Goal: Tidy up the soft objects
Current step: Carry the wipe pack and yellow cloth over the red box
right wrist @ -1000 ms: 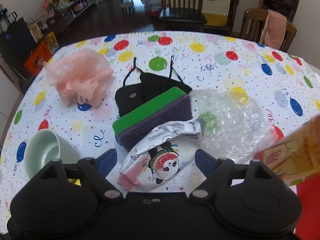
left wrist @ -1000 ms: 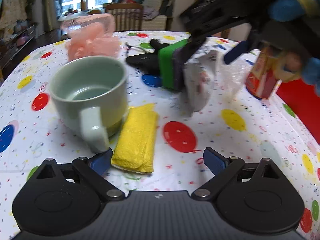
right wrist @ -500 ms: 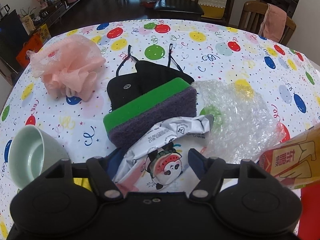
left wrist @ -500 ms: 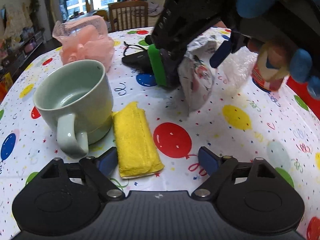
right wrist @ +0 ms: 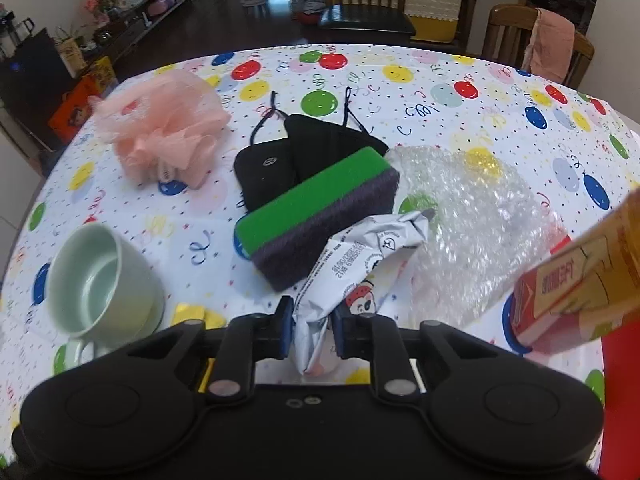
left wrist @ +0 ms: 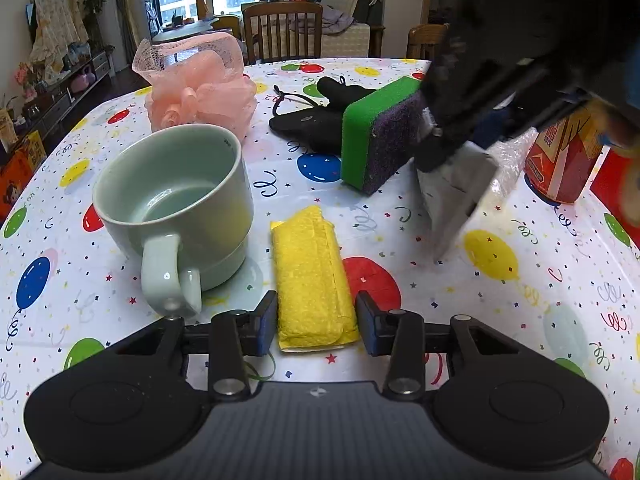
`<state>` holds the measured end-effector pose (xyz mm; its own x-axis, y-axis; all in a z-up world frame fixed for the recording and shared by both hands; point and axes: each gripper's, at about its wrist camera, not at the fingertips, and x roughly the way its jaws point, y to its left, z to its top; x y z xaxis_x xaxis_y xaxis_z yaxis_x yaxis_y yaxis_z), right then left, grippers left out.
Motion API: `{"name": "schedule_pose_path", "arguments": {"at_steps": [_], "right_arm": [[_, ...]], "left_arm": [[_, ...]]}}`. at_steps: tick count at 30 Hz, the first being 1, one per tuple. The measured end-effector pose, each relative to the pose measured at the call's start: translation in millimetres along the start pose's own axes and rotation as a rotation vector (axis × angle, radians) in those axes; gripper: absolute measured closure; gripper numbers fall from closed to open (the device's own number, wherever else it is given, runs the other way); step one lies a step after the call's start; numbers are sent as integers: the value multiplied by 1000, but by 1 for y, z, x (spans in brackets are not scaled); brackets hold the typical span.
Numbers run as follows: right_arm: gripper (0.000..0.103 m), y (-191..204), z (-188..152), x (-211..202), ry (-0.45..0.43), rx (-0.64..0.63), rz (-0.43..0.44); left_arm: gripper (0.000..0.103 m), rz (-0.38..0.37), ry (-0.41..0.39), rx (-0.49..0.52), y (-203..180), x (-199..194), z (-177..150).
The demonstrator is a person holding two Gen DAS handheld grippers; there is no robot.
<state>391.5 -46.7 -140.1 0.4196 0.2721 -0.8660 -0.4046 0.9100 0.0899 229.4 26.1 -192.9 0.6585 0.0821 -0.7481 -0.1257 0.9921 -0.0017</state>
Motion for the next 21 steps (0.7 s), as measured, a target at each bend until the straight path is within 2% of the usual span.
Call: {"name": "schedule_pose_path", "arguments": {"at_steps": [5,15,21], "right_arm": [[88,-7,-14,-19,-11,-10,70],[89,-13,-45,-74,-84,-56,136],[89,-23,-61,-110,-117,-75,118]], "left_arm": [[64,-7,3,-8,2,-4,-3],[65,-37,-10,-11,0,-26,-2],[66,-69,-33,-18,-2,-47,2]]}}
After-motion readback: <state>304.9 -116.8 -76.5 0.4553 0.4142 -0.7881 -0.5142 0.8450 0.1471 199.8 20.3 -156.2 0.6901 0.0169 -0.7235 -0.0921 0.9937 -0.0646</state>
